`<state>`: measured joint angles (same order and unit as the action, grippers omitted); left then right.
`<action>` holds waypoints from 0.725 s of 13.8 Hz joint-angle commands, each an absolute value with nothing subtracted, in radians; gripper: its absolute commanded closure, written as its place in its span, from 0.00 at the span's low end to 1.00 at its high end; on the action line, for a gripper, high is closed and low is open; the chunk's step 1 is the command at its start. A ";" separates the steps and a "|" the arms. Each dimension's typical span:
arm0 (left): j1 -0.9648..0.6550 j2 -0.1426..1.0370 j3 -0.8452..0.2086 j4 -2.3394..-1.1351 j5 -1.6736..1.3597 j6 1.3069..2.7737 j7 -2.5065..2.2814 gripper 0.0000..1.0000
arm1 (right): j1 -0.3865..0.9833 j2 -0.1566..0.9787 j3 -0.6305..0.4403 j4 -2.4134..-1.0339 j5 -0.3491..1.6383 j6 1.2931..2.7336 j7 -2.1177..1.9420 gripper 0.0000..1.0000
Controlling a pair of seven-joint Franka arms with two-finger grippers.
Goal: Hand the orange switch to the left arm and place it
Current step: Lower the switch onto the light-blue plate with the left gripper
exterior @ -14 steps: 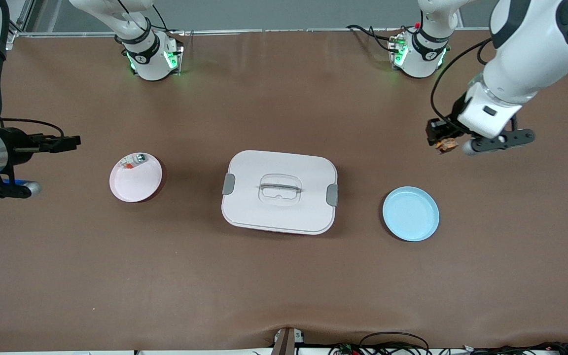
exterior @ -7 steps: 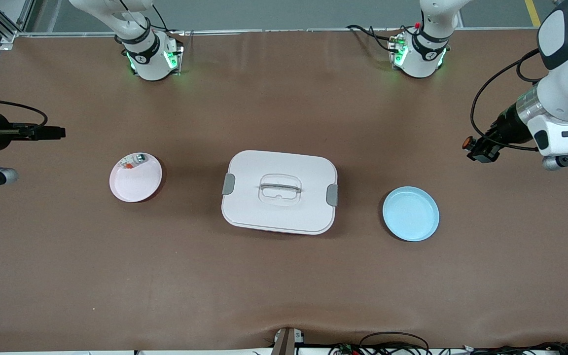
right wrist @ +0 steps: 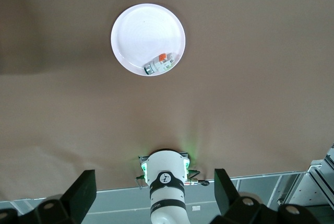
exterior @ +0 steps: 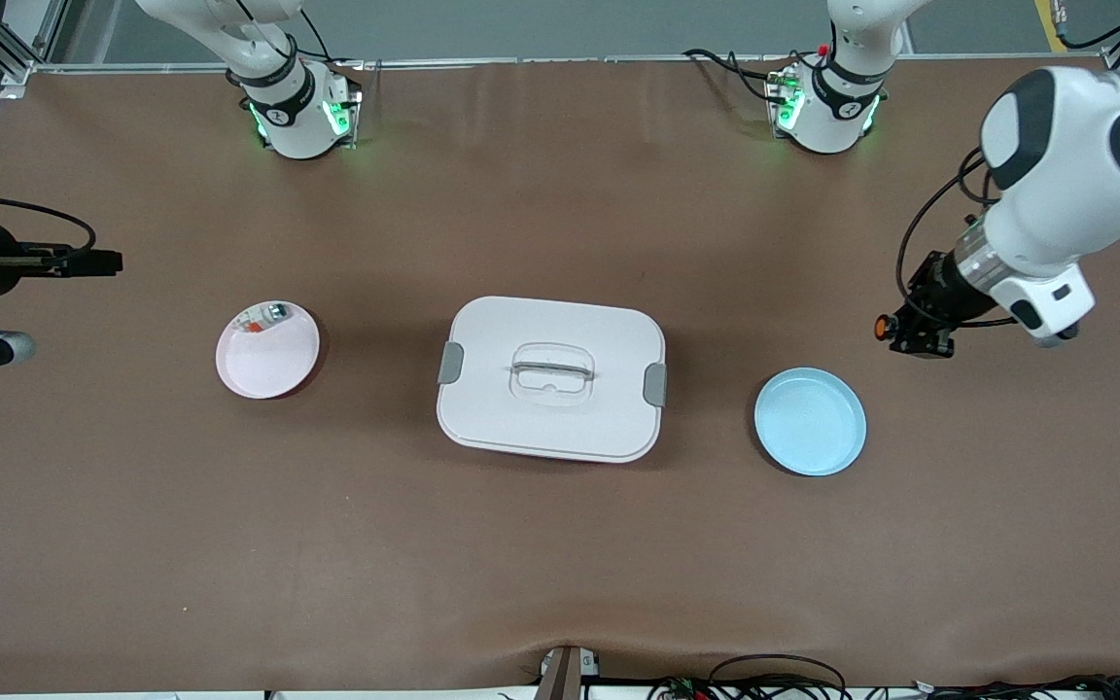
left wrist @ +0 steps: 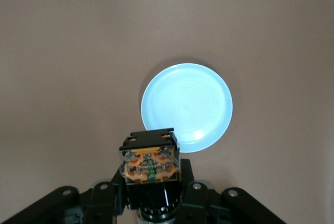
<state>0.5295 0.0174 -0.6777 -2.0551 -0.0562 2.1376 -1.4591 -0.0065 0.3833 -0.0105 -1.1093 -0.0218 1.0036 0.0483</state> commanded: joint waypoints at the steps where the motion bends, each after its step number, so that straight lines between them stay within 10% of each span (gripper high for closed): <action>1: 0.532 0.005 -0.689 -2.166 -0.008 2.279 -1.515 0.99 | -0.006 0.371 -0.003 -1.098 -0.046 1.005 0.047 0.00; 10: 0.522 0.294 -0.689 -2.177 0.338 2.484 -1.784 0.99 | 0.001 0.345 -0.008 -1.052 0.000 1.124 0.077 0.00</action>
<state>0.5219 0.2184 -0.6804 -2.2172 0.2459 2.4703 -1.7006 -0.0044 0.3668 -0.0096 -1.0560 -0.0143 1.1074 0.0587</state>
